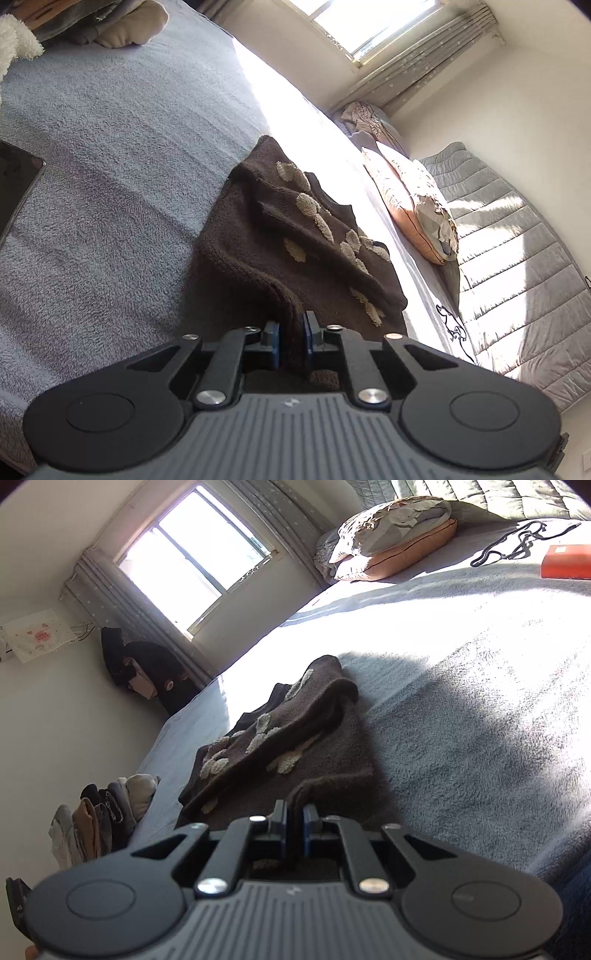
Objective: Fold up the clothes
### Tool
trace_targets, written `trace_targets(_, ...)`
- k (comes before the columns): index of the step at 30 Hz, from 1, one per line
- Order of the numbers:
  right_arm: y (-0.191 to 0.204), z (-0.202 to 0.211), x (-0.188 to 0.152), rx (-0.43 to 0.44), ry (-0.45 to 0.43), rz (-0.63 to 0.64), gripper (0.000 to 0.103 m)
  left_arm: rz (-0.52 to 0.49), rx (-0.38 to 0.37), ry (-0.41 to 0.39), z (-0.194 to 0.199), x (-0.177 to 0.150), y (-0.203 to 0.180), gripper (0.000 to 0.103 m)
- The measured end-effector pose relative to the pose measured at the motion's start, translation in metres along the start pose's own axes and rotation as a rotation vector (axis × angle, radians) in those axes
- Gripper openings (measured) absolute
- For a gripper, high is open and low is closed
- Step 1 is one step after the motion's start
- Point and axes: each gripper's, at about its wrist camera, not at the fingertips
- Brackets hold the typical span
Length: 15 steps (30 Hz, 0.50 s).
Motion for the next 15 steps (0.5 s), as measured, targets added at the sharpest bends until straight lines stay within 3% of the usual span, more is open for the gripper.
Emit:
trace_targets(3,0.002,-0.017,0.024,0.016,-0.024,0.011,0.008,0.021,-0.029,-0.008,-0.009,0.023,-0.01,0.012)
trace_targets(7,0.001,-0.051,0.063,0.023,-0.049,0.024,0.008,-0.025,-0.011,-0.035,-0.026,0.058,-0.029,0.012)
trace_targets(15,-0.015,-0.149,0.137,-0.016,-0.077,0.048,0.008,-0.191,0.128,-0.108,-0.102,0.132,-0.082,0.011)
Point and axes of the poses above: each gripper's, at about its wrist camera, not at the fingertips, and z roughly against the way its jaws point, y to its left, x to its top, and after that the axes turned 13 degrees about x, right-handed
